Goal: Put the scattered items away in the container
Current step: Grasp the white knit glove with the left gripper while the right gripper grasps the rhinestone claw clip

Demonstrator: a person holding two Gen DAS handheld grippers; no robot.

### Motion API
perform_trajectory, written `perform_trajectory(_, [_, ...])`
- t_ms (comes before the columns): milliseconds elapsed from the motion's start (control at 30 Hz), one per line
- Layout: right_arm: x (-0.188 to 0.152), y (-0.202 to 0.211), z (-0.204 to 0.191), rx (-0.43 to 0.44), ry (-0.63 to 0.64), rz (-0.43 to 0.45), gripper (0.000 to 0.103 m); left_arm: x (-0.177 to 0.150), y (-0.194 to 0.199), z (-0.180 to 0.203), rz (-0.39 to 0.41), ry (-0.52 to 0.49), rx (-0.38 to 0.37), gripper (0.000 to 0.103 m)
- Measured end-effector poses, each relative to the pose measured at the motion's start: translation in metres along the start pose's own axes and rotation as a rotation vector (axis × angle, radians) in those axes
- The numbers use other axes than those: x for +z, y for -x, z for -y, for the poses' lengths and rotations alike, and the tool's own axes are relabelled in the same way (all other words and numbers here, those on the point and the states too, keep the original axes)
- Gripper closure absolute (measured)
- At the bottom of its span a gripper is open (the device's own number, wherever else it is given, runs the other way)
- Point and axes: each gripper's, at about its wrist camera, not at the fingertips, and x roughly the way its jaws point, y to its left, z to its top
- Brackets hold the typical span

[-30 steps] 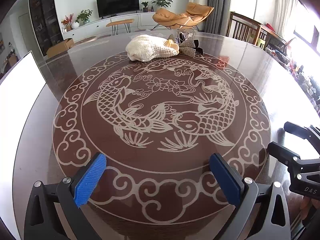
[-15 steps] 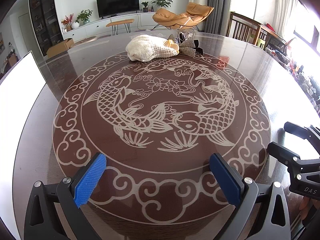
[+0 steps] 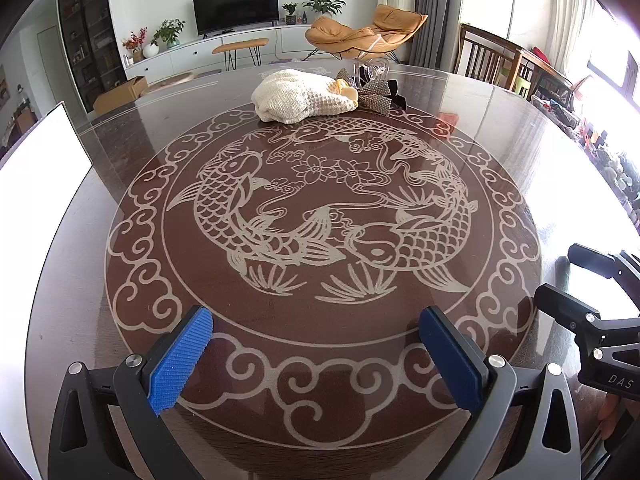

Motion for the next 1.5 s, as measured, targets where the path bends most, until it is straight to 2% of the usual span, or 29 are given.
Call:
perform_trajectory(267, [0.0, 0.0, 0.0, -0.002, 0.0, 0.0, 0.025, 0.0, 0.0, 0.001, -0.002, -0.002, -0.002, 0.0])
perform_trajectory(433, [0.015, -0.011, 0.0, -0.016, -0.022, -0.015, 0.024, 0.003, 0.002, -0.013, -0.051, -0.047, -0.029, 0.0])
perform_trajectory(633, [0.074, -0.057, 0.002, -0.03, -0.04, -0.02, 0.024, -0.006, 0.007, -0.057, -0.013, 0.047, 0.025, 0.0])
perform_trajectory(800, [0.138, -0.105, -0.011, -0.064, -0.086, -0.027, 0.024, -0.008, 0.008, -0.061, -0.006, 0.074, 0.052, 0.0])
perform_trajectory(967, [0.178, -0.133, -0.012, -0.147, -0.249, -0.033, 0.024, -0.007, 0.008, -0.062, -0.006, 0.076, 0.05, 0.0])
perform_trajectory(1033, [0.186, -0.135, -0.016, -0.097, -0.287, -0.004, 0.024, -0.007, 0.008, -0.062, -0.006, 0.076, 0.05, 0.0])
perform_trajectory(1100, [0.189, -0.135, -0.028, 0.059, -0.248, 0.028, 0.024, -0.007, 0.008, -0.062, -0.005, 0.078, 0.052, 0.0])
perform_trajectory(1200, [0.183, -0.131, -0.061, 0.285, -0.046, 0.009, 0.025, -0.007, 0.009, -0.063, -0.002, 0.086, 0.046, 0.0])
perform_trajectory(1267, [0.169, -0.121, -0.077, 0.358, 0.086, -0.018, 0.025, -0.008, 0.01, -0.064, 0.003, 0.093, 0.037, 0.0])
perform_trajectory(1333, [0.151, -0.108, -0.081, 0.366, 0.146, -0.04, 0.025, -0.008, 0.011, -0.066, 0.009, 0.105, 0.022, 0.0])
perform_trajectory(1500, [0.097, -0.069, -0.046, 0.257, 0.163, -0.061, 0.024, 0.004, 0.004, -0.067, -0.018, 0.099, 0.017, 0.0])
